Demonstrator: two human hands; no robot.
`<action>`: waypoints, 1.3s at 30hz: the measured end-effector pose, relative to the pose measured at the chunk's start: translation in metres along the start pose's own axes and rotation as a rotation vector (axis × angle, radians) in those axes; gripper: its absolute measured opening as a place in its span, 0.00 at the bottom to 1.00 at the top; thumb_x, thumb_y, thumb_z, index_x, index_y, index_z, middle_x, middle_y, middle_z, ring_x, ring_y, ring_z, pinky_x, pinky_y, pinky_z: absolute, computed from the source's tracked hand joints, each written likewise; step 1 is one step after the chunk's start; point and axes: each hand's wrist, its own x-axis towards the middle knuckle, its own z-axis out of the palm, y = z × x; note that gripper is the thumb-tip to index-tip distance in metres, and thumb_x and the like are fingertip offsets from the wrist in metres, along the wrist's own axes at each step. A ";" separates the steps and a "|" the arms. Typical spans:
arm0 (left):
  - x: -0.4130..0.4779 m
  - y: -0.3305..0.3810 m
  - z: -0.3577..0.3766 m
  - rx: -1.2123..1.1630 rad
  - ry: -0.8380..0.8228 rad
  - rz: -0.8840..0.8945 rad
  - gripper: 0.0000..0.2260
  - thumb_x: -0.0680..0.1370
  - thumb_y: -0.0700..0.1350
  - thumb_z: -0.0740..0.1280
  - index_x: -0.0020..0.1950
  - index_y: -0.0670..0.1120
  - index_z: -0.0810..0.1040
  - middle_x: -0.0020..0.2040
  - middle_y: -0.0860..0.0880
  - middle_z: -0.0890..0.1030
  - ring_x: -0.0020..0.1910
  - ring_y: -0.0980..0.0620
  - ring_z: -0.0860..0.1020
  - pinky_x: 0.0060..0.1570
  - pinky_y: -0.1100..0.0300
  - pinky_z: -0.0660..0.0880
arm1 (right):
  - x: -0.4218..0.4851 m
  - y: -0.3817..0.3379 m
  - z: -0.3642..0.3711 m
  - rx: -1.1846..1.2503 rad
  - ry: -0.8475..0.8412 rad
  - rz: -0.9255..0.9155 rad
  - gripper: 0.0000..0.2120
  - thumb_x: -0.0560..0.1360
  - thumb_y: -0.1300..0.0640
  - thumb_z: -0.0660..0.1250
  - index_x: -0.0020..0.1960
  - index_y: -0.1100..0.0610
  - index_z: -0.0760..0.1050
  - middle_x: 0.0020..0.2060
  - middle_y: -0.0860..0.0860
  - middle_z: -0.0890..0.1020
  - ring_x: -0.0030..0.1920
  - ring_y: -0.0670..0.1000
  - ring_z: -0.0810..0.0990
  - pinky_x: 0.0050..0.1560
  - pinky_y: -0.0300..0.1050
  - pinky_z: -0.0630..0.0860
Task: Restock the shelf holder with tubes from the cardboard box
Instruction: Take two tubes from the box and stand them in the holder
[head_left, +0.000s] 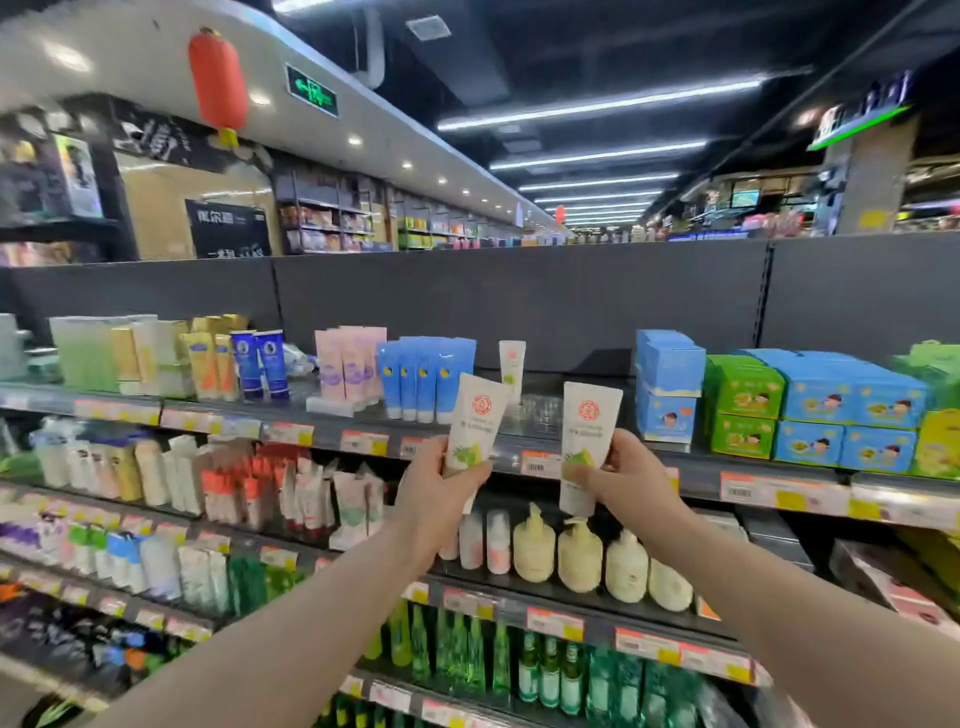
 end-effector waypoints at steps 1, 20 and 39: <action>0.012 -0.006 0.000 0.010 -0.008 0.011 0.11 0.75 0.43 0.69 0.55 0.52 0.71 0.52 0.51 0.78 0.50 0.53 0.77 0.49 0.58 0.74 | 0.006 0.003 0.003 0.001 0.027 0.010 0.17 0.73 0.60 0.71 0.59 0.53 0.70 0.54 0.49 0.79 0.54 0.51 0.78 0.47 0.44 0.75; 0.205 -0.031 0.078 -0.006 -0.110 0.077 0.10 0.75 0.42 0.68 0.54 0.49 0.71 0.52 0.54 0.78 0.51 0.56 0.77 0.43 0.65 0.73 | 0.222 0.021 -0.025 -0.148 0.252 0.004 0.11 0.76 0.60 0.67 0.53 0.55 0.67 0.51 0.49 0.76 0.49 0.50 0.74 0.34 0.37 0.67; 0.303 -0.046 0.138 -0.072 -0.198 0.040 0.10 0.75 0.41 0.68 0.54 0.49 0.72 0.53 0.51 0.78 0.54 0.51 0.77 0.54 0.55 0.75 | 0.326 0.085 -0.021 -0.184 0.312 0.189 0.11 0.76 0.62 0.66 0.53 0.58 0.65 0.59 0.56 0.74 0.53 0.54 0.73 0.47 0.46 0.73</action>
